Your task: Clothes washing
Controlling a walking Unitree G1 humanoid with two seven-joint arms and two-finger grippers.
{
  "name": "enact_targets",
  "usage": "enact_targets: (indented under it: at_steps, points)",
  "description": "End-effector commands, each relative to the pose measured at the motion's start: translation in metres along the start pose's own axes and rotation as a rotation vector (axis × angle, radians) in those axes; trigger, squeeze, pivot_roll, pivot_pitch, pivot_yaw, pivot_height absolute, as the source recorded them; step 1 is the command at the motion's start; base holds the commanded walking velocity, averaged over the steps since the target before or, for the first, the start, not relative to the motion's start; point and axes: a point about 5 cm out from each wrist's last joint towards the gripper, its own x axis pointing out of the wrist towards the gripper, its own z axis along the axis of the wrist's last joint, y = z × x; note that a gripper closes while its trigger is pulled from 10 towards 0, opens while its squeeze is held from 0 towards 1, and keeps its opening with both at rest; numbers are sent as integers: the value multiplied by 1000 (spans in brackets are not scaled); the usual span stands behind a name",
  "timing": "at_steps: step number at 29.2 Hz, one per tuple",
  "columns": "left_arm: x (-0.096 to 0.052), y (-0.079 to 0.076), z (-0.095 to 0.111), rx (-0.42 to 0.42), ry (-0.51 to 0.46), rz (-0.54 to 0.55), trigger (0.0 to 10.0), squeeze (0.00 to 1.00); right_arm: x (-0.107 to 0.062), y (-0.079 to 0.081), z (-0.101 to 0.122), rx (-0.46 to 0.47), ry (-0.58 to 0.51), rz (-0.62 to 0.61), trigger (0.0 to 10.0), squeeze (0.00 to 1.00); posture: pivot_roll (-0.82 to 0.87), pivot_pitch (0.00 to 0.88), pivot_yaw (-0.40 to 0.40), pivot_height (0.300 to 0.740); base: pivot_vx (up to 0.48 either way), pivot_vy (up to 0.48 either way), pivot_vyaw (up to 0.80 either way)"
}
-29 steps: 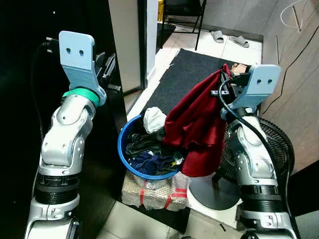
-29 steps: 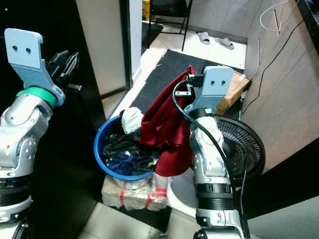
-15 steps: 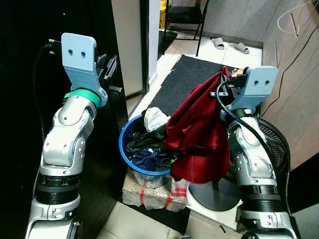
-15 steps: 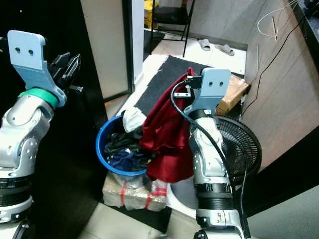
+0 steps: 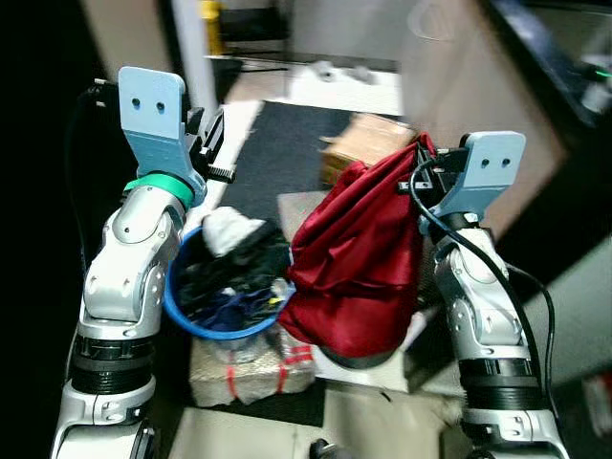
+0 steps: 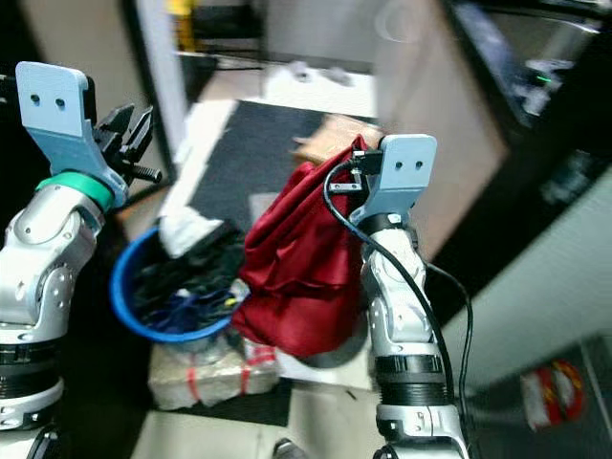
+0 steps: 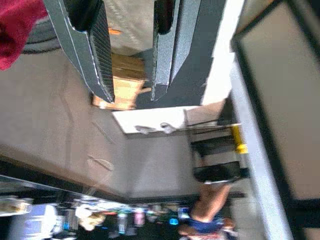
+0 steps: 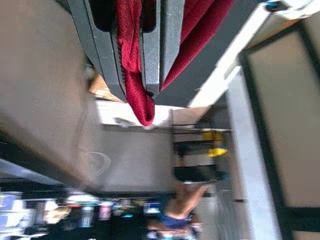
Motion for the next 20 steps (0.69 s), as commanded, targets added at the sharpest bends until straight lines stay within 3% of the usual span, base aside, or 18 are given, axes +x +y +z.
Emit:
enact_targets:
  at_steps: [1,13,20]
  points:
    - [0,-1,-3,4,14,-6,10000,0,-1,-4,-1,11,-1,-23,10000,0,25,38,22,740,0,0,-800]
    - [2,1,1,8,3,-3,10000,0,2,-6,7,54,-30,-57,10000,0,24,42,24,740,0,0,-800]
    - [4,5,5,17,-10,6,10000,0,8,2,29,86,-125,-26,10000,0,31,40,28,740,0,0,-800]
